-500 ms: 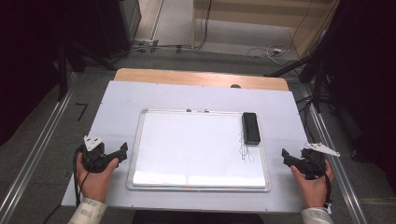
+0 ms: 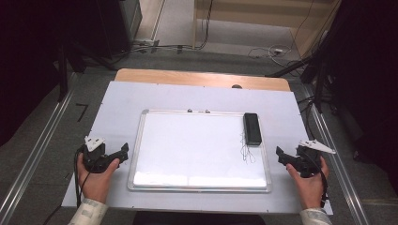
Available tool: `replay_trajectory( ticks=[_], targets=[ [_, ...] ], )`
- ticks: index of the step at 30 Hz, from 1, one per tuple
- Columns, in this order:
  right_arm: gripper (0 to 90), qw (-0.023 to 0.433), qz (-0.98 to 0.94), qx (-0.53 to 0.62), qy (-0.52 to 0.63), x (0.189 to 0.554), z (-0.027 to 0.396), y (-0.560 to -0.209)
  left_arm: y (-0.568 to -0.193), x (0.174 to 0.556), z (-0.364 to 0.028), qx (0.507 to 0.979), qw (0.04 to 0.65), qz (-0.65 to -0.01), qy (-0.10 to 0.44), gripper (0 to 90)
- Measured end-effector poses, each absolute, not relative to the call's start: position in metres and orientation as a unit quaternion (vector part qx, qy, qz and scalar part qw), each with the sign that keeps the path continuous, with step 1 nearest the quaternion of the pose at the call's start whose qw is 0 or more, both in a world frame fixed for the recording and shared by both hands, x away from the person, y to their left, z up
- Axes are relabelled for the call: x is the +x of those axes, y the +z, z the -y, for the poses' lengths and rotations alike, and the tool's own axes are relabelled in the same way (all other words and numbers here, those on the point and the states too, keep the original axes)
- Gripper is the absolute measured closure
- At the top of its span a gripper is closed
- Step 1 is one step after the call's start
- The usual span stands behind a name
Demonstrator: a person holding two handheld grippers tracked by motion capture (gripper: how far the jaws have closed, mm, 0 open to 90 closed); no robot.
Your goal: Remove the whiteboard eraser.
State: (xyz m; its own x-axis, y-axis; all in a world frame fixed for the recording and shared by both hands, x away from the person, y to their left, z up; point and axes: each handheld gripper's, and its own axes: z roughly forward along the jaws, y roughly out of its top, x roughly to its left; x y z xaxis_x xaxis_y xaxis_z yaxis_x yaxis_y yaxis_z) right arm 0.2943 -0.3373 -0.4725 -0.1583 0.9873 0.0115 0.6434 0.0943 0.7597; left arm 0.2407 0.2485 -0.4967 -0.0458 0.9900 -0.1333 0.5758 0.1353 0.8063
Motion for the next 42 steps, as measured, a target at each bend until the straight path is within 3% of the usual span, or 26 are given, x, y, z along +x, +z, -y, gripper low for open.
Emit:
replay_trajectory(
  ticks=[42],
  targets=[
    [18.1, 0.250, -0.705, 0.571, 0.339, 0.348, 0.283, -0.463, -0.497, 0.240, -0.249, 0.596, 0.354, -0.661, 0.288, 12.3]
  ],
)
